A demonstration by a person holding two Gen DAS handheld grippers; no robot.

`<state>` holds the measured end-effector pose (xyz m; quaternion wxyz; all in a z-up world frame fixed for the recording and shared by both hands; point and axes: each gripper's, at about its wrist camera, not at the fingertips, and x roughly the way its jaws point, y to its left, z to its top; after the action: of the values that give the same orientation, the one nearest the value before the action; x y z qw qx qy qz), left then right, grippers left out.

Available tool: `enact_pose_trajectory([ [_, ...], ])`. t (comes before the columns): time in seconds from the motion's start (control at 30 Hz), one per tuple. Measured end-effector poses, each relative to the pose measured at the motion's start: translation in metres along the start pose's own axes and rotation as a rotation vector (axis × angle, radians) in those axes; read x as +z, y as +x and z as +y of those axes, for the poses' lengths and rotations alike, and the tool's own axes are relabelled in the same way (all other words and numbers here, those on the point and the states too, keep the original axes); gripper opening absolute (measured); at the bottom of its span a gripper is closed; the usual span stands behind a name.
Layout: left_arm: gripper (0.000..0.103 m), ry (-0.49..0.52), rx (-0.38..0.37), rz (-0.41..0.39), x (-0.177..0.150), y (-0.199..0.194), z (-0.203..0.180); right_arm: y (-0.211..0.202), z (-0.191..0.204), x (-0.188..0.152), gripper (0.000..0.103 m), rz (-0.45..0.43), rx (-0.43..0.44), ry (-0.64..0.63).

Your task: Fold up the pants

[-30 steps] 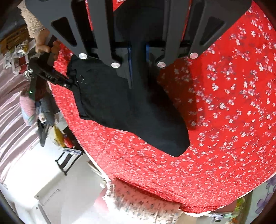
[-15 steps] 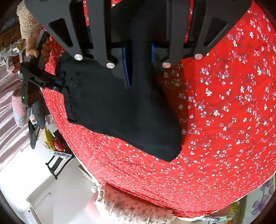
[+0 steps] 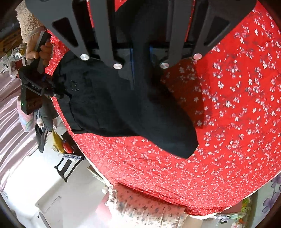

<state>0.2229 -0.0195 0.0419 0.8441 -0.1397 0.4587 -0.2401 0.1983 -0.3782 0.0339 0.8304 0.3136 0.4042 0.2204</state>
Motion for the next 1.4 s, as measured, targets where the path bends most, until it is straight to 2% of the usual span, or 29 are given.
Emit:
enact_pose_trajectory([
  [0.2, 0.010, 0.023, -0.013, -0.069, 0.022, -0.011, -0.016, -0.017, 0.005, 0.026, 0.021, -0.064, 0.044, -0.009],
  [0.37, 0.010, 0.069, 0.024, -0.099, 0.039, 0.004, -0.032, -0.011, -0.007, 0.041, 0.021, -0.093, -0.003, -0.018],
  [0.57, 0.010, 0.077, 0.046, -0.123, 0.036, 0.031, -0.030, 0.007, -0.036, 0.037, 0.021, -0.094, -0.039, 0.002],
  [0.7, 0.011, 0.034, 0.065, -0.118, 0.032, 0.036, -0.010, 0.010, -0.050, 0.033, 0.021, -0.101, -0.052, 0.019],
  [0.77, 0.016, 0.019, 0.088, -0.090, 0.027, 0.042, 0.001, 0.014, -0.056, 0.029, 0.026, -0.093, -0.095, 0.020],
  [0.83, 0.037, 0.004, 0.141, -0.059, 0.020, 0.050, 0.009, 0.019, -0.060, 0.023, 0.039, -0.084, -0.160, 0.019],
  [0.87, 0.043, -0.007, 0.178, -0.042, 0.016, 0.054, 0.014, 0.021, -0.061, 0.020, 0.044, -0.076, -0.211, 0.012],
  [0.93, 0.060, -0.038, 0.208, -0.038, 0.012, 0.051, 0.024, 0.017, -0.056, 0.016, 0.046, -0.075, -0.265, -0.009],
  [1.0, 0.068, -0.078, 0.236, -0.071, 0.011, 0.036, 0.035, -0.002, -0.040, 0.015, 0.046, -0.129, -0.332, -0.084],
  [1.03, 0.069, -0.096, 0.260, -0.097, 0.013, 0.027, 0.039, -0.011, -0.034, 0.015, 0.049, -0.158, -0.339, -0.109],
  [1.07, 0.069, -0.116, 0.277, -0.135, 0.014, 0.017, 0.042, -0.024, -0.025, 0.015, 0.060, -0.197, -0.313, -0.128],
  [1.1, 0.069, -0.125, 0.266, -0.177, 0.017, 0.006, 0.040, -0.032, -0.019, 0.016, 0.066, -0.214, -0.273, -0.130],
  [1.13, 0.070, -0.111, 0.222, -0.202, 0.018, -0.001, 0.033, -0.036, -0.013, 0.016, 0.077, -0.215, -0.215, -0.128],
  [1.17, 0.071, -0.091, 0.187, -0.204, 0.019, -0.002, 0.027, -0.034, -0.004, 0.016, 0.080, -0.193, -0.150, -0.128],
  [1.2, 0.074, -0.046, 0.142, -0.188, 0.019, 0.000, 0.013, -0.029, 0.002, 0.015, 0.080, -0.170, -0.129, -0.132],
  [1.27, 0.079, 0.026, 0.115, -0.131, 0.016, 0.013, -0.006, -0.010, 0.005, 0.012, 0.080, -0.095, -0.154, -0.130],
  [1.33, 0.080, 0.078, 0.148, -0.053, 0.010, 0.038, -0.017, 0.013, -0.008, 0.008, 0.080, -0.018, -0.231, -0.076],
  [1.37, 0.080, 0.075, 0.161, -0.021, 0.009, 0.048, -0.015, 0.025, -0.023, 0.002, 0.080, 0.019, -0.253, -0.031],
  [1.4, 0.080, 0.046, 0.155, 0.037, 0.006, 0.064, -0.007, 0.029, -0.033, -0.002, 0.080, 0.012, -0.249, -0.010],
])
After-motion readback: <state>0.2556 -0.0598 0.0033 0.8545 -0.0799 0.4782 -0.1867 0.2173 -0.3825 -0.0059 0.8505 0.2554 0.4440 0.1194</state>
